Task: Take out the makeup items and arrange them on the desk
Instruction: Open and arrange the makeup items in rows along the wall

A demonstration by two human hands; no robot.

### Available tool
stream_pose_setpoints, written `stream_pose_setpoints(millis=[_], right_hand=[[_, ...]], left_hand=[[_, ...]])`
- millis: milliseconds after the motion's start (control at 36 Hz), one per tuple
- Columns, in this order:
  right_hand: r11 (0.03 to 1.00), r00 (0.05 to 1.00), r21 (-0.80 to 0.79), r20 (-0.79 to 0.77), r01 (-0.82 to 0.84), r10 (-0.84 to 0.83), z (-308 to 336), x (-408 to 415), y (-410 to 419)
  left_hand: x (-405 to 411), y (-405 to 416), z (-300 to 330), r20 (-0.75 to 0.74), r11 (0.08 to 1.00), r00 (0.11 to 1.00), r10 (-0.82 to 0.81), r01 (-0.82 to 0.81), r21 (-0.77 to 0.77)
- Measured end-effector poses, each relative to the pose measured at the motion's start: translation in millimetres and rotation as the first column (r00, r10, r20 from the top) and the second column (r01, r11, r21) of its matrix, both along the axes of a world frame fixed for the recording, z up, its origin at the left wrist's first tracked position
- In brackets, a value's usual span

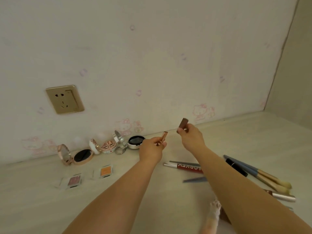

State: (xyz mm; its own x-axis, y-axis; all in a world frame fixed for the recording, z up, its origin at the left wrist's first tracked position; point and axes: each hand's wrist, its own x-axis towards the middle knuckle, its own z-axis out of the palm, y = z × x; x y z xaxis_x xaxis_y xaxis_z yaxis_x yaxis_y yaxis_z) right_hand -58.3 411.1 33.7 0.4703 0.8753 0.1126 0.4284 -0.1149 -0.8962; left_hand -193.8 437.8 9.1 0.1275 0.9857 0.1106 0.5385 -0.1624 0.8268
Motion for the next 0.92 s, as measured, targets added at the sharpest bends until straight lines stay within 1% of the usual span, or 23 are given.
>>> stream_pose_setpoints(millis=[56, 111, 250, 306, 389, 500, 667, 750, 917], right_hand=[[0.993, 0.988, -0.113, 0.15, -0.021, 0.038, -15.3, 6.5, 5.4], [0.981, 0.967, -0.19, 0.245, -0.028, 0.075, -25.6, 9.9, 10.3], [0.957, 0.906, -0.285, 0.39, -0.053, 0.166, -35.3, 11.4, 23.9], [0.952, 0.889, -0.3, 0.42, -0.053, 0.182, -36.0, 11.9, 29.5], [0.949, 0.88, -0.313, 0.437, -0.047, 0.188, -36.7, 11.5, 37.0], [0.95, 0.9, -0.309, 0.397, -0.052, 0.179, -38.0, 10.8, 46.8], [0.956, 0.928, -0.285, 0.333, -0.07, 0.168, -36.6, 7.3, 61.9], [0.955, 0.919, -0.282, 0.348, -0.087, 0.187, -37.0, 3.8, 69.6], [0.962, 0.912, -0.261, 0.369, -0.082, 0.178, -40.5, 1.3, 79.9]], left_hand=[[6.0, 5.6, -7.2, 0.017, 1.0, 1.0, 0.016, -0.016, -0.006], [10.1, 11.1, -13.8, 0.021, 0.999, 0.999, 0.04, -0.04, -0.02], [13.4, 24.5, -19.0, 0.016, 0.993, 0.993, 0.119, -0.119, -0.006], [13.7, 28.2, -18.9, -0.031, 0.99, 0.989, 0.141, -0.141, 0.021], [14.3, 32.6, -19.1, -0.108, 0.987, 0.982, 0.153, -0.145, 0.075], [15.8, 39.6, -23.8, -0.182, 0.981, 0.967, 0.178, -0.159, 0.114], [20.0, 51.1, -28.1, -0.229, 0.975, 0.952, 0.203, -0.175, 0.135], [23.5, 55.4, -28.1, -0.26, 0.973, 0.941, 0.215, -0.183, 0.142], [26.5, 59.8, -27.2, -0.261, 0.97, 0.938, 0.23, -0.198, 0.143]])
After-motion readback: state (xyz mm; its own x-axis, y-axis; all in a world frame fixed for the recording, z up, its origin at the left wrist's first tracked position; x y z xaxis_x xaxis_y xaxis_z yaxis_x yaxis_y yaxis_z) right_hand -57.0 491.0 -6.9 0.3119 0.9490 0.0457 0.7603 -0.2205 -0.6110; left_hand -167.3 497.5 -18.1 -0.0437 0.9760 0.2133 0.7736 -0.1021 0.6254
